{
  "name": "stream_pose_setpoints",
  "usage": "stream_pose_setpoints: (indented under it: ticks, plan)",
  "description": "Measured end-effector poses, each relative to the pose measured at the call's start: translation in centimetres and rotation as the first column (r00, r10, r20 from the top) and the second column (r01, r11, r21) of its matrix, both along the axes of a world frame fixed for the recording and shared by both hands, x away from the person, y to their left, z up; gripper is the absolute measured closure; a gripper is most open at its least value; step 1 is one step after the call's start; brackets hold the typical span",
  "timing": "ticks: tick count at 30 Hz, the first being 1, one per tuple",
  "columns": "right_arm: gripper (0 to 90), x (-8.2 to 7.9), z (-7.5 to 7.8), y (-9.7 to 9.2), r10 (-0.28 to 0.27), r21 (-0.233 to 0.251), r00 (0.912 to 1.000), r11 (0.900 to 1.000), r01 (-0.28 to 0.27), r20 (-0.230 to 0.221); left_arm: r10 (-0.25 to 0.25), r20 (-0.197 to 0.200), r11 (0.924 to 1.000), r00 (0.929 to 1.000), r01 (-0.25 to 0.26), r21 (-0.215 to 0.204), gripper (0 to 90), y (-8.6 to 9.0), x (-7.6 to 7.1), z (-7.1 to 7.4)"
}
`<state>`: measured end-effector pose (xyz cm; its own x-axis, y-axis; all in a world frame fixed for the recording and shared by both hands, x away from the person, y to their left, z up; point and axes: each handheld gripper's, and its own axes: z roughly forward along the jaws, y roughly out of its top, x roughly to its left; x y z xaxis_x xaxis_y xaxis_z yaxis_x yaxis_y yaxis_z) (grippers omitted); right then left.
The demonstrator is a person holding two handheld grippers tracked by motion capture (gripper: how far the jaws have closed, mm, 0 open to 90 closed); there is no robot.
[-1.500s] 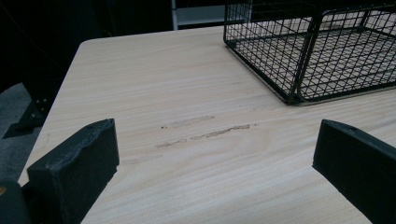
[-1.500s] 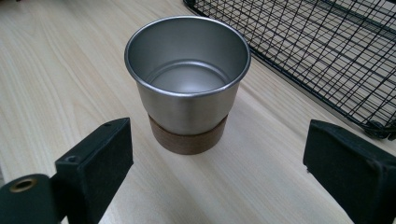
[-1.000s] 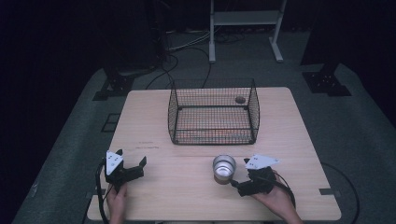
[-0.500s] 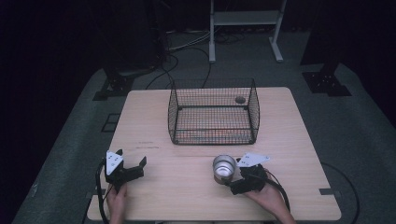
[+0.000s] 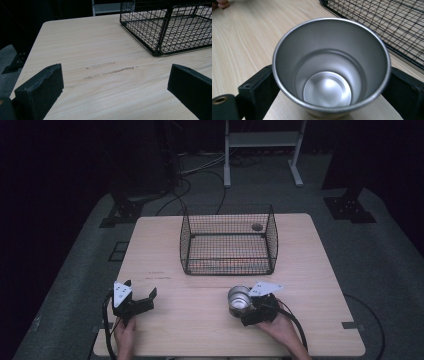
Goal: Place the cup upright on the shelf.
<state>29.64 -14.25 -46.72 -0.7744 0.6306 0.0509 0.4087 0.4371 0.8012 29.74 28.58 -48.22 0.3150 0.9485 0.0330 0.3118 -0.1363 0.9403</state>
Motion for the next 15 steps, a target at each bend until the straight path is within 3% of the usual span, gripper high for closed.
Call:
stream_pose_setpoints:
  ticks: [9, 15]
  plan:
    - [16.3, 0.08, 0.06, 0.20, 0.002, -0.001, 1.0000, 1.0000, -0.002, 0.003, -0.001, 0.001, 1.0000, 1.0000, 0.001, -0.001, 0.0, 0.00, -0.01, 0.00]
    - [17.9, -0.16, 0.23, 0.13, -0.004, -0.008, 0.9998, 1.0000, 0.004, 0.022, -0.001, 0.001, 1.0000, 1.0000, 0.001, 0.000, 0.0, 0.00, 0.00, 0.00]
